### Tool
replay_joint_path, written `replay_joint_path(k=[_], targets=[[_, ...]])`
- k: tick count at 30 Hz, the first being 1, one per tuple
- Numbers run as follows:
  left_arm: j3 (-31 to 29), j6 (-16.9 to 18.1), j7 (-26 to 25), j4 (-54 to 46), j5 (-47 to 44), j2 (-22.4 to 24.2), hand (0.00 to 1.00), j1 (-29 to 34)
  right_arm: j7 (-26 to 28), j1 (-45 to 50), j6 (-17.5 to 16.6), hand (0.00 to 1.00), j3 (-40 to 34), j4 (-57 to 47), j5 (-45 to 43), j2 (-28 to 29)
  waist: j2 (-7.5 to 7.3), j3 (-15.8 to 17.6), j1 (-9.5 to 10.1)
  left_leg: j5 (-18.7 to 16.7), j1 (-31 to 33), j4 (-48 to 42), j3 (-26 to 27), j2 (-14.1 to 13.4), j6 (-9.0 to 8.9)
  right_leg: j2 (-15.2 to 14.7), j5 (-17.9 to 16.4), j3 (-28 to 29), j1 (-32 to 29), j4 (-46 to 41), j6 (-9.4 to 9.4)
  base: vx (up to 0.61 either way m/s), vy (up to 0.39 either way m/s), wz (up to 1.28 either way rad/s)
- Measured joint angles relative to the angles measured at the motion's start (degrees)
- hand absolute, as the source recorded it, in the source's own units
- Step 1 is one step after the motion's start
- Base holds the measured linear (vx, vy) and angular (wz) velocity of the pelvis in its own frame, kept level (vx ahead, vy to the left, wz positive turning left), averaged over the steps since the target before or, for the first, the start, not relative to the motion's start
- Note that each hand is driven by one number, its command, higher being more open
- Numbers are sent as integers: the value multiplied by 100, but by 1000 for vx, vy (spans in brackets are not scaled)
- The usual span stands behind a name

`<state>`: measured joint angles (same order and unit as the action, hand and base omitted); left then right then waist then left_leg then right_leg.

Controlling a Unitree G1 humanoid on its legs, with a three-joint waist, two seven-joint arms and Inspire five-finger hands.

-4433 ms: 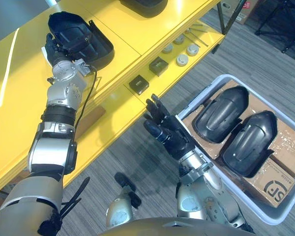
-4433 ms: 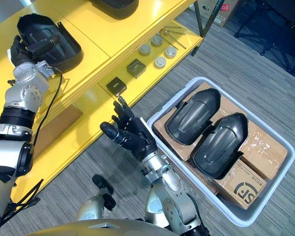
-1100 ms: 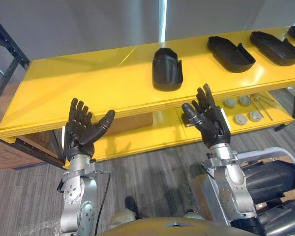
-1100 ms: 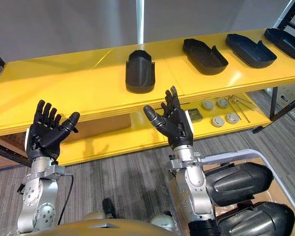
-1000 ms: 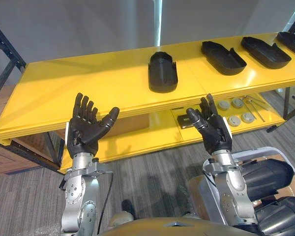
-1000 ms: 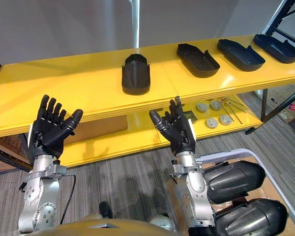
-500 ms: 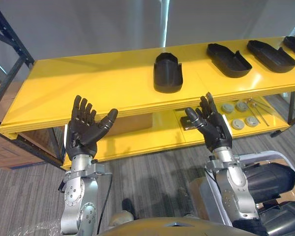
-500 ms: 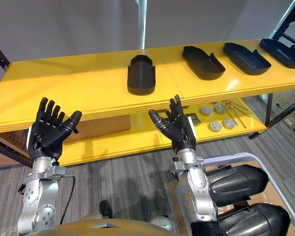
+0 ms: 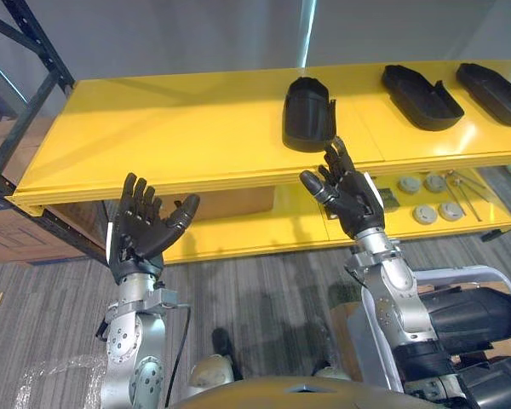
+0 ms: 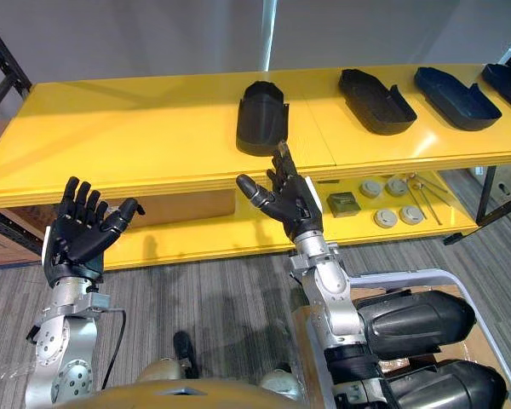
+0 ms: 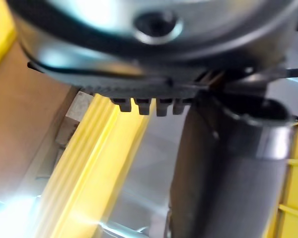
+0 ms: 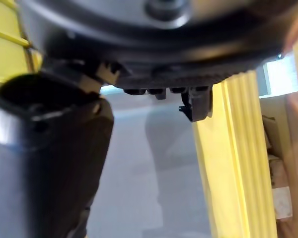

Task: Walk over and take three plastic housings, then place them on the shelf

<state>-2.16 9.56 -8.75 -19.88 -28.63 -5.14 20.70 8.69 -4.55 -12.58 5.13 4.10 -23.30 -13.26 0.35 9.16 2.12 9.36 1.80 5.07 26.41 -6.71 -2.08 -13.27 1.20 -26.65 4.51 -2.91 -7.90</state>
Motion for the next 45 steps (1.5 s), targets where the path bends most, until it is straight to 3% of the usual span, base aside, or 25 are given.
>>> replay_joint_path(k=[6,16,30,39,45], targets=[[137,-98,-14,59,-1,-2,100,-16,-35,-453,88,100,-1,490,51,-42,103,131,67,5,84,-1,-40,1,-2,-16,-13,-44,-68,-55,9,8,15,3],[183,-112,-117,166,-3,-50,100,-105,-68,-1495,92,100,-139,1174,44,-269,232,486,105,83,208,-16,-189,37,15,-213,-372,-139,-384,-783,36,-11,12,9],[196,-121,-121,203,-9,-77,100,-323,-206,-2415,225,100,-533,1764,-415,-744,438,652,168,191,340,-21,-286,44,10,-369,-685,-141,-737,-1433,71,-5,-5,3],[246,-219,-231,262,-17,-172,100,-341,-456,-2996,230,100,-734,2462,-415,-1011,481,767,198,252,377,-23,-300,26,26,-398,-758,-133,-836,-1614,109,0,-3,0],[322,-222,-236,270,-28,-173,100,-318,-195,-2868,241,100,-790,2080,-866,-1131,544,820,209,257,365,-25,-294,10,22,-377,-760,-115,-835,-1606,110,3,-5,-1]])
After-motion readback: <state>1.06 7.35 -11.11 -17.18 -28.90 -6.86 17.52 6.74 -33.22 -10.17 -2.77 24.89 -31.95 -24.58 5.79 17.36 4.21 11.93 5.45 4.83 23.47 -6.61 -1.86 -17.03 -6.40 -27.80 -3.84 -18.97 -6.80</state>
